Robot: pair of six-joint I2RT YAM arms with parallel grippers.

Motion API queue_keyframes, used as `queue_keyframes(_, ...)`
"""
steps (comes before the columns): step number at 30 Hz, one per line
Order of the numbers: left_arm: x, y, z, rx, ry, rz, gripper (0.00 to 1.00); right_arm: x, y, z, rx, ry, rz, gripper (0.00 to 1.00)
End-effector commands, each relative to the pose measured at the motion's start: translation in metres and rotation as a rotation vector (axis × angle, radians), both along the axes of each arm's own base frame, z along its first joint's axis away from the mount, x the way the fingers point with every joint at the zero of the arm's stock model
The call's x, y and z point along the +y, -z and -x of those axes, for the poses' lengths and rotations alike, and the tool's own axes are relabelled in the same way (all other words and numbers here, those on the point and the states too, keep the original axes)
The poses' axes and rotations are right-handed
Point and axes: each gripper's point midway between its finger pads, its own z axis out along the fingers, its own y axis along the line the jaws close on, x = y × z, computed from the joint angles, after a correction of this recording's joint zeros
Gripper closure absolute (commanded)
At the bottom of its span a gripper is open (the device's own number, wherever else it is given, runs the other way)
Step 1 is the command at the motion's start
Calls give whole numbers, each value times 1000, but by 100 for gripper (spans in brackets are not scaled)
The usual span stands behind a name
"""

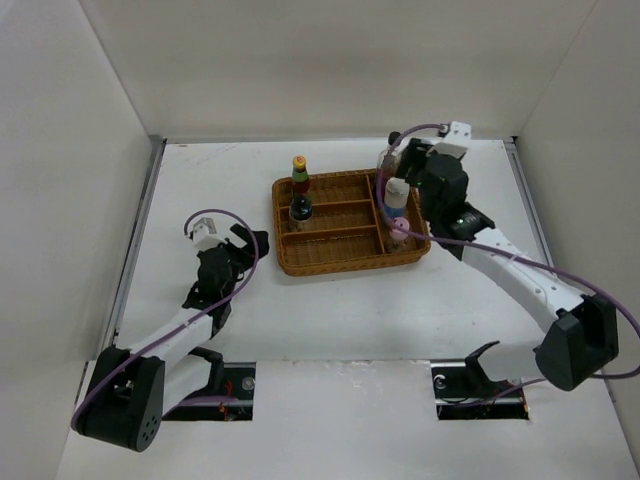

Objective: Organize the condiment bottles

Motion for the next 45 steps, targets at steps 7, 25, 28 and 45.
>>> queue_keyframes(7, 6, -19, -2, -75, -21, 22, 0, 132, -18, -4, -77, -285, -18, 52)
queue_keyframes(25, 5, -16, -3, -61, -16, 21, 0, 163, 126, -23, 155, -296, 33, 50)
queue_keyframes(28, 6, -16, -3, -64, -23, 20, 0, 161, 144, -21, 191, -288, 35, 48)
queue_keyframes(45, 5, -17, -3, -64, -14, 21, 0, 149, 102, -1, 131, -298, 30, 49)
